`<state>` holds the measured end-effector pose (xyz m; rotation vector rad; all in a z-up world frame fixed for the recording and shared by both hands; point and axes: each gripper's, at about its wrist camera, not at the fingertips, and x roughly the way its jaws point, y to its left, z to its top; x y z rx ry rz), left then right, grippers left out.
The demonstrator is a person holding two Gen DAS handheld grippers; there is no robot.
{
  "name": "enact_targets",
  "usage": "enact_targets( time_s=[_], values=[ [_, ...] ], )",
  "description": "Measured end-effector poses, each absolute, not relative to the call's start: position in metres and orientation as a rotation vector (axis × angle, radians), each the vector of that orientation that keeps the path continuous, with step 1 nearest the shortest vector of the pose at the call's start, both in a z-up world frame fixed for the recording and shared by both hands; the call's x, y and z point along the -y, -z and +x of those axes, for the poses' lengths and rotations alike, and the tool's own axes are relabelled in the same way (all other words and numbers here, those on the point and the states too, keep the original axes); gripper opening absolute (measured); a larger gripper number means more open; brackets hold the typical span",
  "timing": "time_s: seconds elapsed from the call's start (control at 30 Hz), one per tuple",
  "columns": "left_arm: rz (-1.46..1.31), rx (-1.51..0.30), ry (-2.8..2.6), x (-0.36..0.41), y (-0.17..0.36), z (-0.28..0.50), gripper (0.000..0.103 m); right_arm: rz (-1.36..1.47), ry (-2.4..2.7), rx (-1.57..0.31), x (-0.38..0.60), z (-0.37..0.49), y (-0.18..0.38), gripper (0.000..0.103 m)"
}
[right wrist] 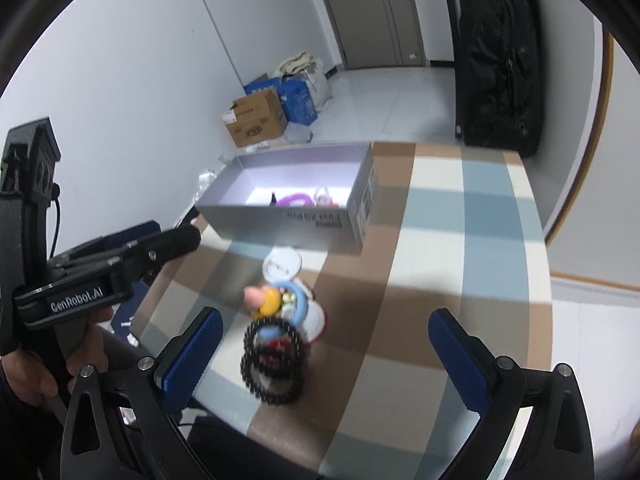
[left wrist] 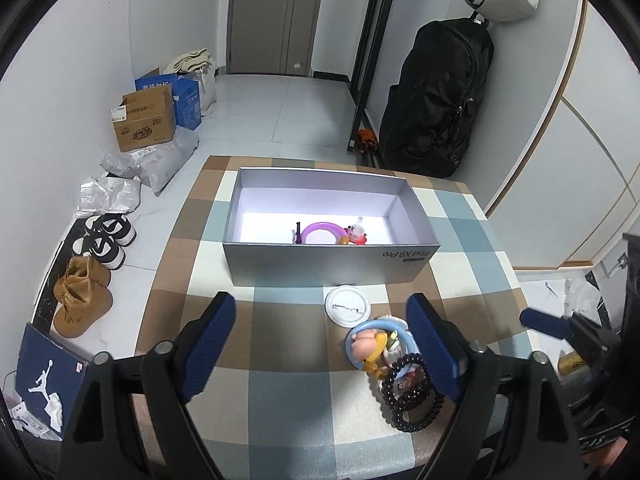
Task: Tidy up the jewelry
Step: 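Withdraw both tools from the box back toward the jewelry pile, then grasp a black coiled bead bracelet with the right tool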
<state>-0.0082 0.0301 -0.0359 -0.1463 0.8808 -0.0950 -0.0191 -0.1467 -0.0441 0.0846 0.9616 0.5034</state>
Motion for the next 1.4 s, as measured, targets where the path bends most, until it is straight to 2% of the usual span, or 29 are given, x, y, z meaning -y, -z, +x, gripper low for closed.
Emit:
enact_targets(
  time_s=[0.2, 0.3, 0.43, 0.5, 0.63, 0.77, 0.87, 1.13, 1.2, 1.4],
  values=[
    [-0.154, -0.873, 0.083, -0.030, 0.038, -0.014, 0.090, 0.111, -0.513, -1.032, 0.148, -0.028, 0.058, 0.101],
    [-0.170, -0.892, 0.073, -0.031, 0.042, -0.016, 0.090, 0.096, -0.538, -1.047, 0.144, -0.032, 0.062, 0.093],
    [-0.169, -0.910, 0.064, -0.030, 0.048, -0.016, 0.090, 0.083, -0.536, -1.068, 0.142, -0.035, 0.068, 0.088],
    [-0.151, -0.904, 0.065, -0.027, 0.048, -0.018, 0.090, 0.069, -0.528, -1.085, 0.141, -0.036, 0.071, 0.079],
    [-0.147, -0.912, 0.067, -0.025, 0.051, -0.016, 0.090, 0.062, -0.531, -1.123, 0.138, -0.039, 0.077, 0.077],
    [-0.151, -0.932, 0.072, -0.025, 0.055, -0.015, 0.090, 0.047, -0.552, -1.126, 0.132, -0.040, 0.079, 0.068],
    [-0.144, -0.930, 0.081, -0.024, 0.056, -0.017, 0.090, 0.023, -0.548, -1.123, 0.127, -0.043, 0.080, 0.053],
    [-0.158, -0.939, 0.088, -0.027, 0.056, -0.016, 0.090, -0.034, -0.566, -1.124, 0.113, -0.044, 0.086, 0.028],
    [-0.170, -0.940, 0.087, -0.029, 0.056, -0.015, 0.090, -0.045, -0.573, -1.130, 0.110, -0.043, 0.089, 0.018],
    [-0.198, -0.946, 0.090, -0.032, 0.057, -0.013, 0.090, -0.034, -0.558, -1.134, 0.111, -0.042, 0.088, 0.008]
  ],
)
